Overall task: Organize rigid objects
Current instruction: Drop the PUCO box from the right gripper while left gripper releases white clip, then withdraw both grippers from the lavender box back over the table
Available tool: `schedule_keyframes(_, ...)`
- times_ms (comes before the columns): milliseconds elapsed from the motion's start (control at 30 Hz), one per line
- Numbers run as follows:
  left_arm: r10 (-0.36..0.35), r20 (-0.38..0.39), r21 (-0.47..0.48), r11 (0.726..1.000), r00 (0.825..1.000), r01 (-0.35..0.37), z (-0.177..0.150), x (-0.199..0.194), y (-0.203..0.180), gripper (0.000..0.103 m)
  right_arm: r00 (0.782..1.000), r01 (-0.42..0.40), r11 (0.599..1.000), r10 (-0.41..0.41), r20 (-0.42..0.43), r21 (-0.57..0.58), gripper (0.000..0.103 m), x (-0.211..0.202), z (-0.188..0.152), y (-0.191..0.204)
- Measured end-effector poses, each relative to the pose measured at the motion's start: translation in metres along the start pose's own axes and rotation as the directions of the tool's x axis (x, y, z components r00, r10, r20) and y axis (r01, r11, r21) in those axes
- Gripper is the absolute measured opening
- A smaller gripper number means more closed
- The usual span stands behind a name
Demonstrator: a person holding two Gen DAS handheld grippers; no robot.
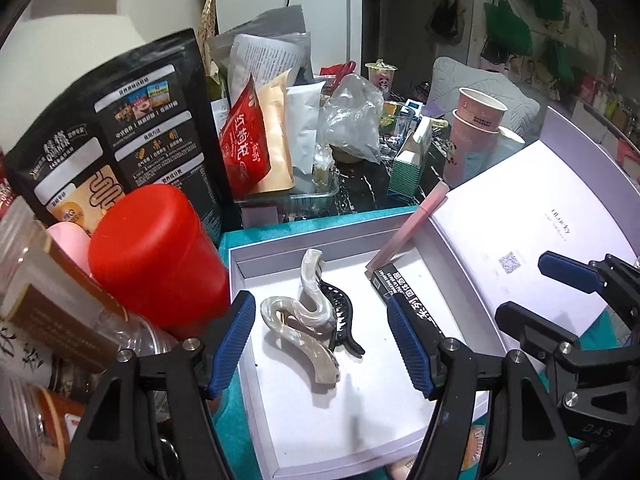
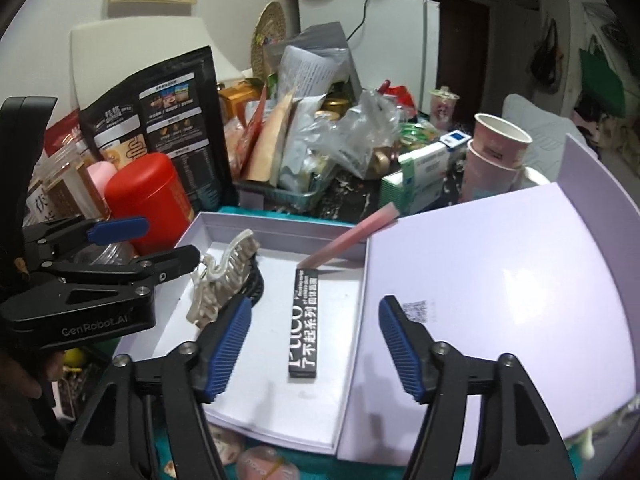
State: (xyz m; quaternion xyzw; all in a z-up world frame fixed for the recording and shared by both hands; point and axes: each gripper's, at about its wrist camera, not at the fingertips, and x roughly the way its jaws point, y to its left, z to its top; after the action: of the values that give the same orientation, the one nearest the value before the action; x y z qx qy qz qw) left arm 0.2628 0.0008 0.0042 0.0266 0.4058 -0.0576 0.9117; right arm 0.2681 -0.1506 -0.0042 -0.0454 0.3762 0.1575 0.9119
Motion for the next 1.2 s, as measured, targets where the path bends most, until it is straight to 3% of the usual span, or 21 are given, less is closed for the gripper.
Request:
schedule_keyframes(567, -0.044, 0.043, 0.008, 0.999, 0.998, 0.044, -0.018, -0.045, -0.027, 0.068, 0.998, 0.042, 0.999, -0.043, 0.055, 0.009, 0.068, -0.064, -0.031, -0.004)
schedule_keyframes(1200, -0.05, 0.059, 0.035, 0.998, 0.997, 0.048, -0.064, -0.089, -0.042, 0.068, 0.997, 0.05, 0.999, -0.051, 0.063, 0.01, 0.068, -0.112, -0.087, 0.012)
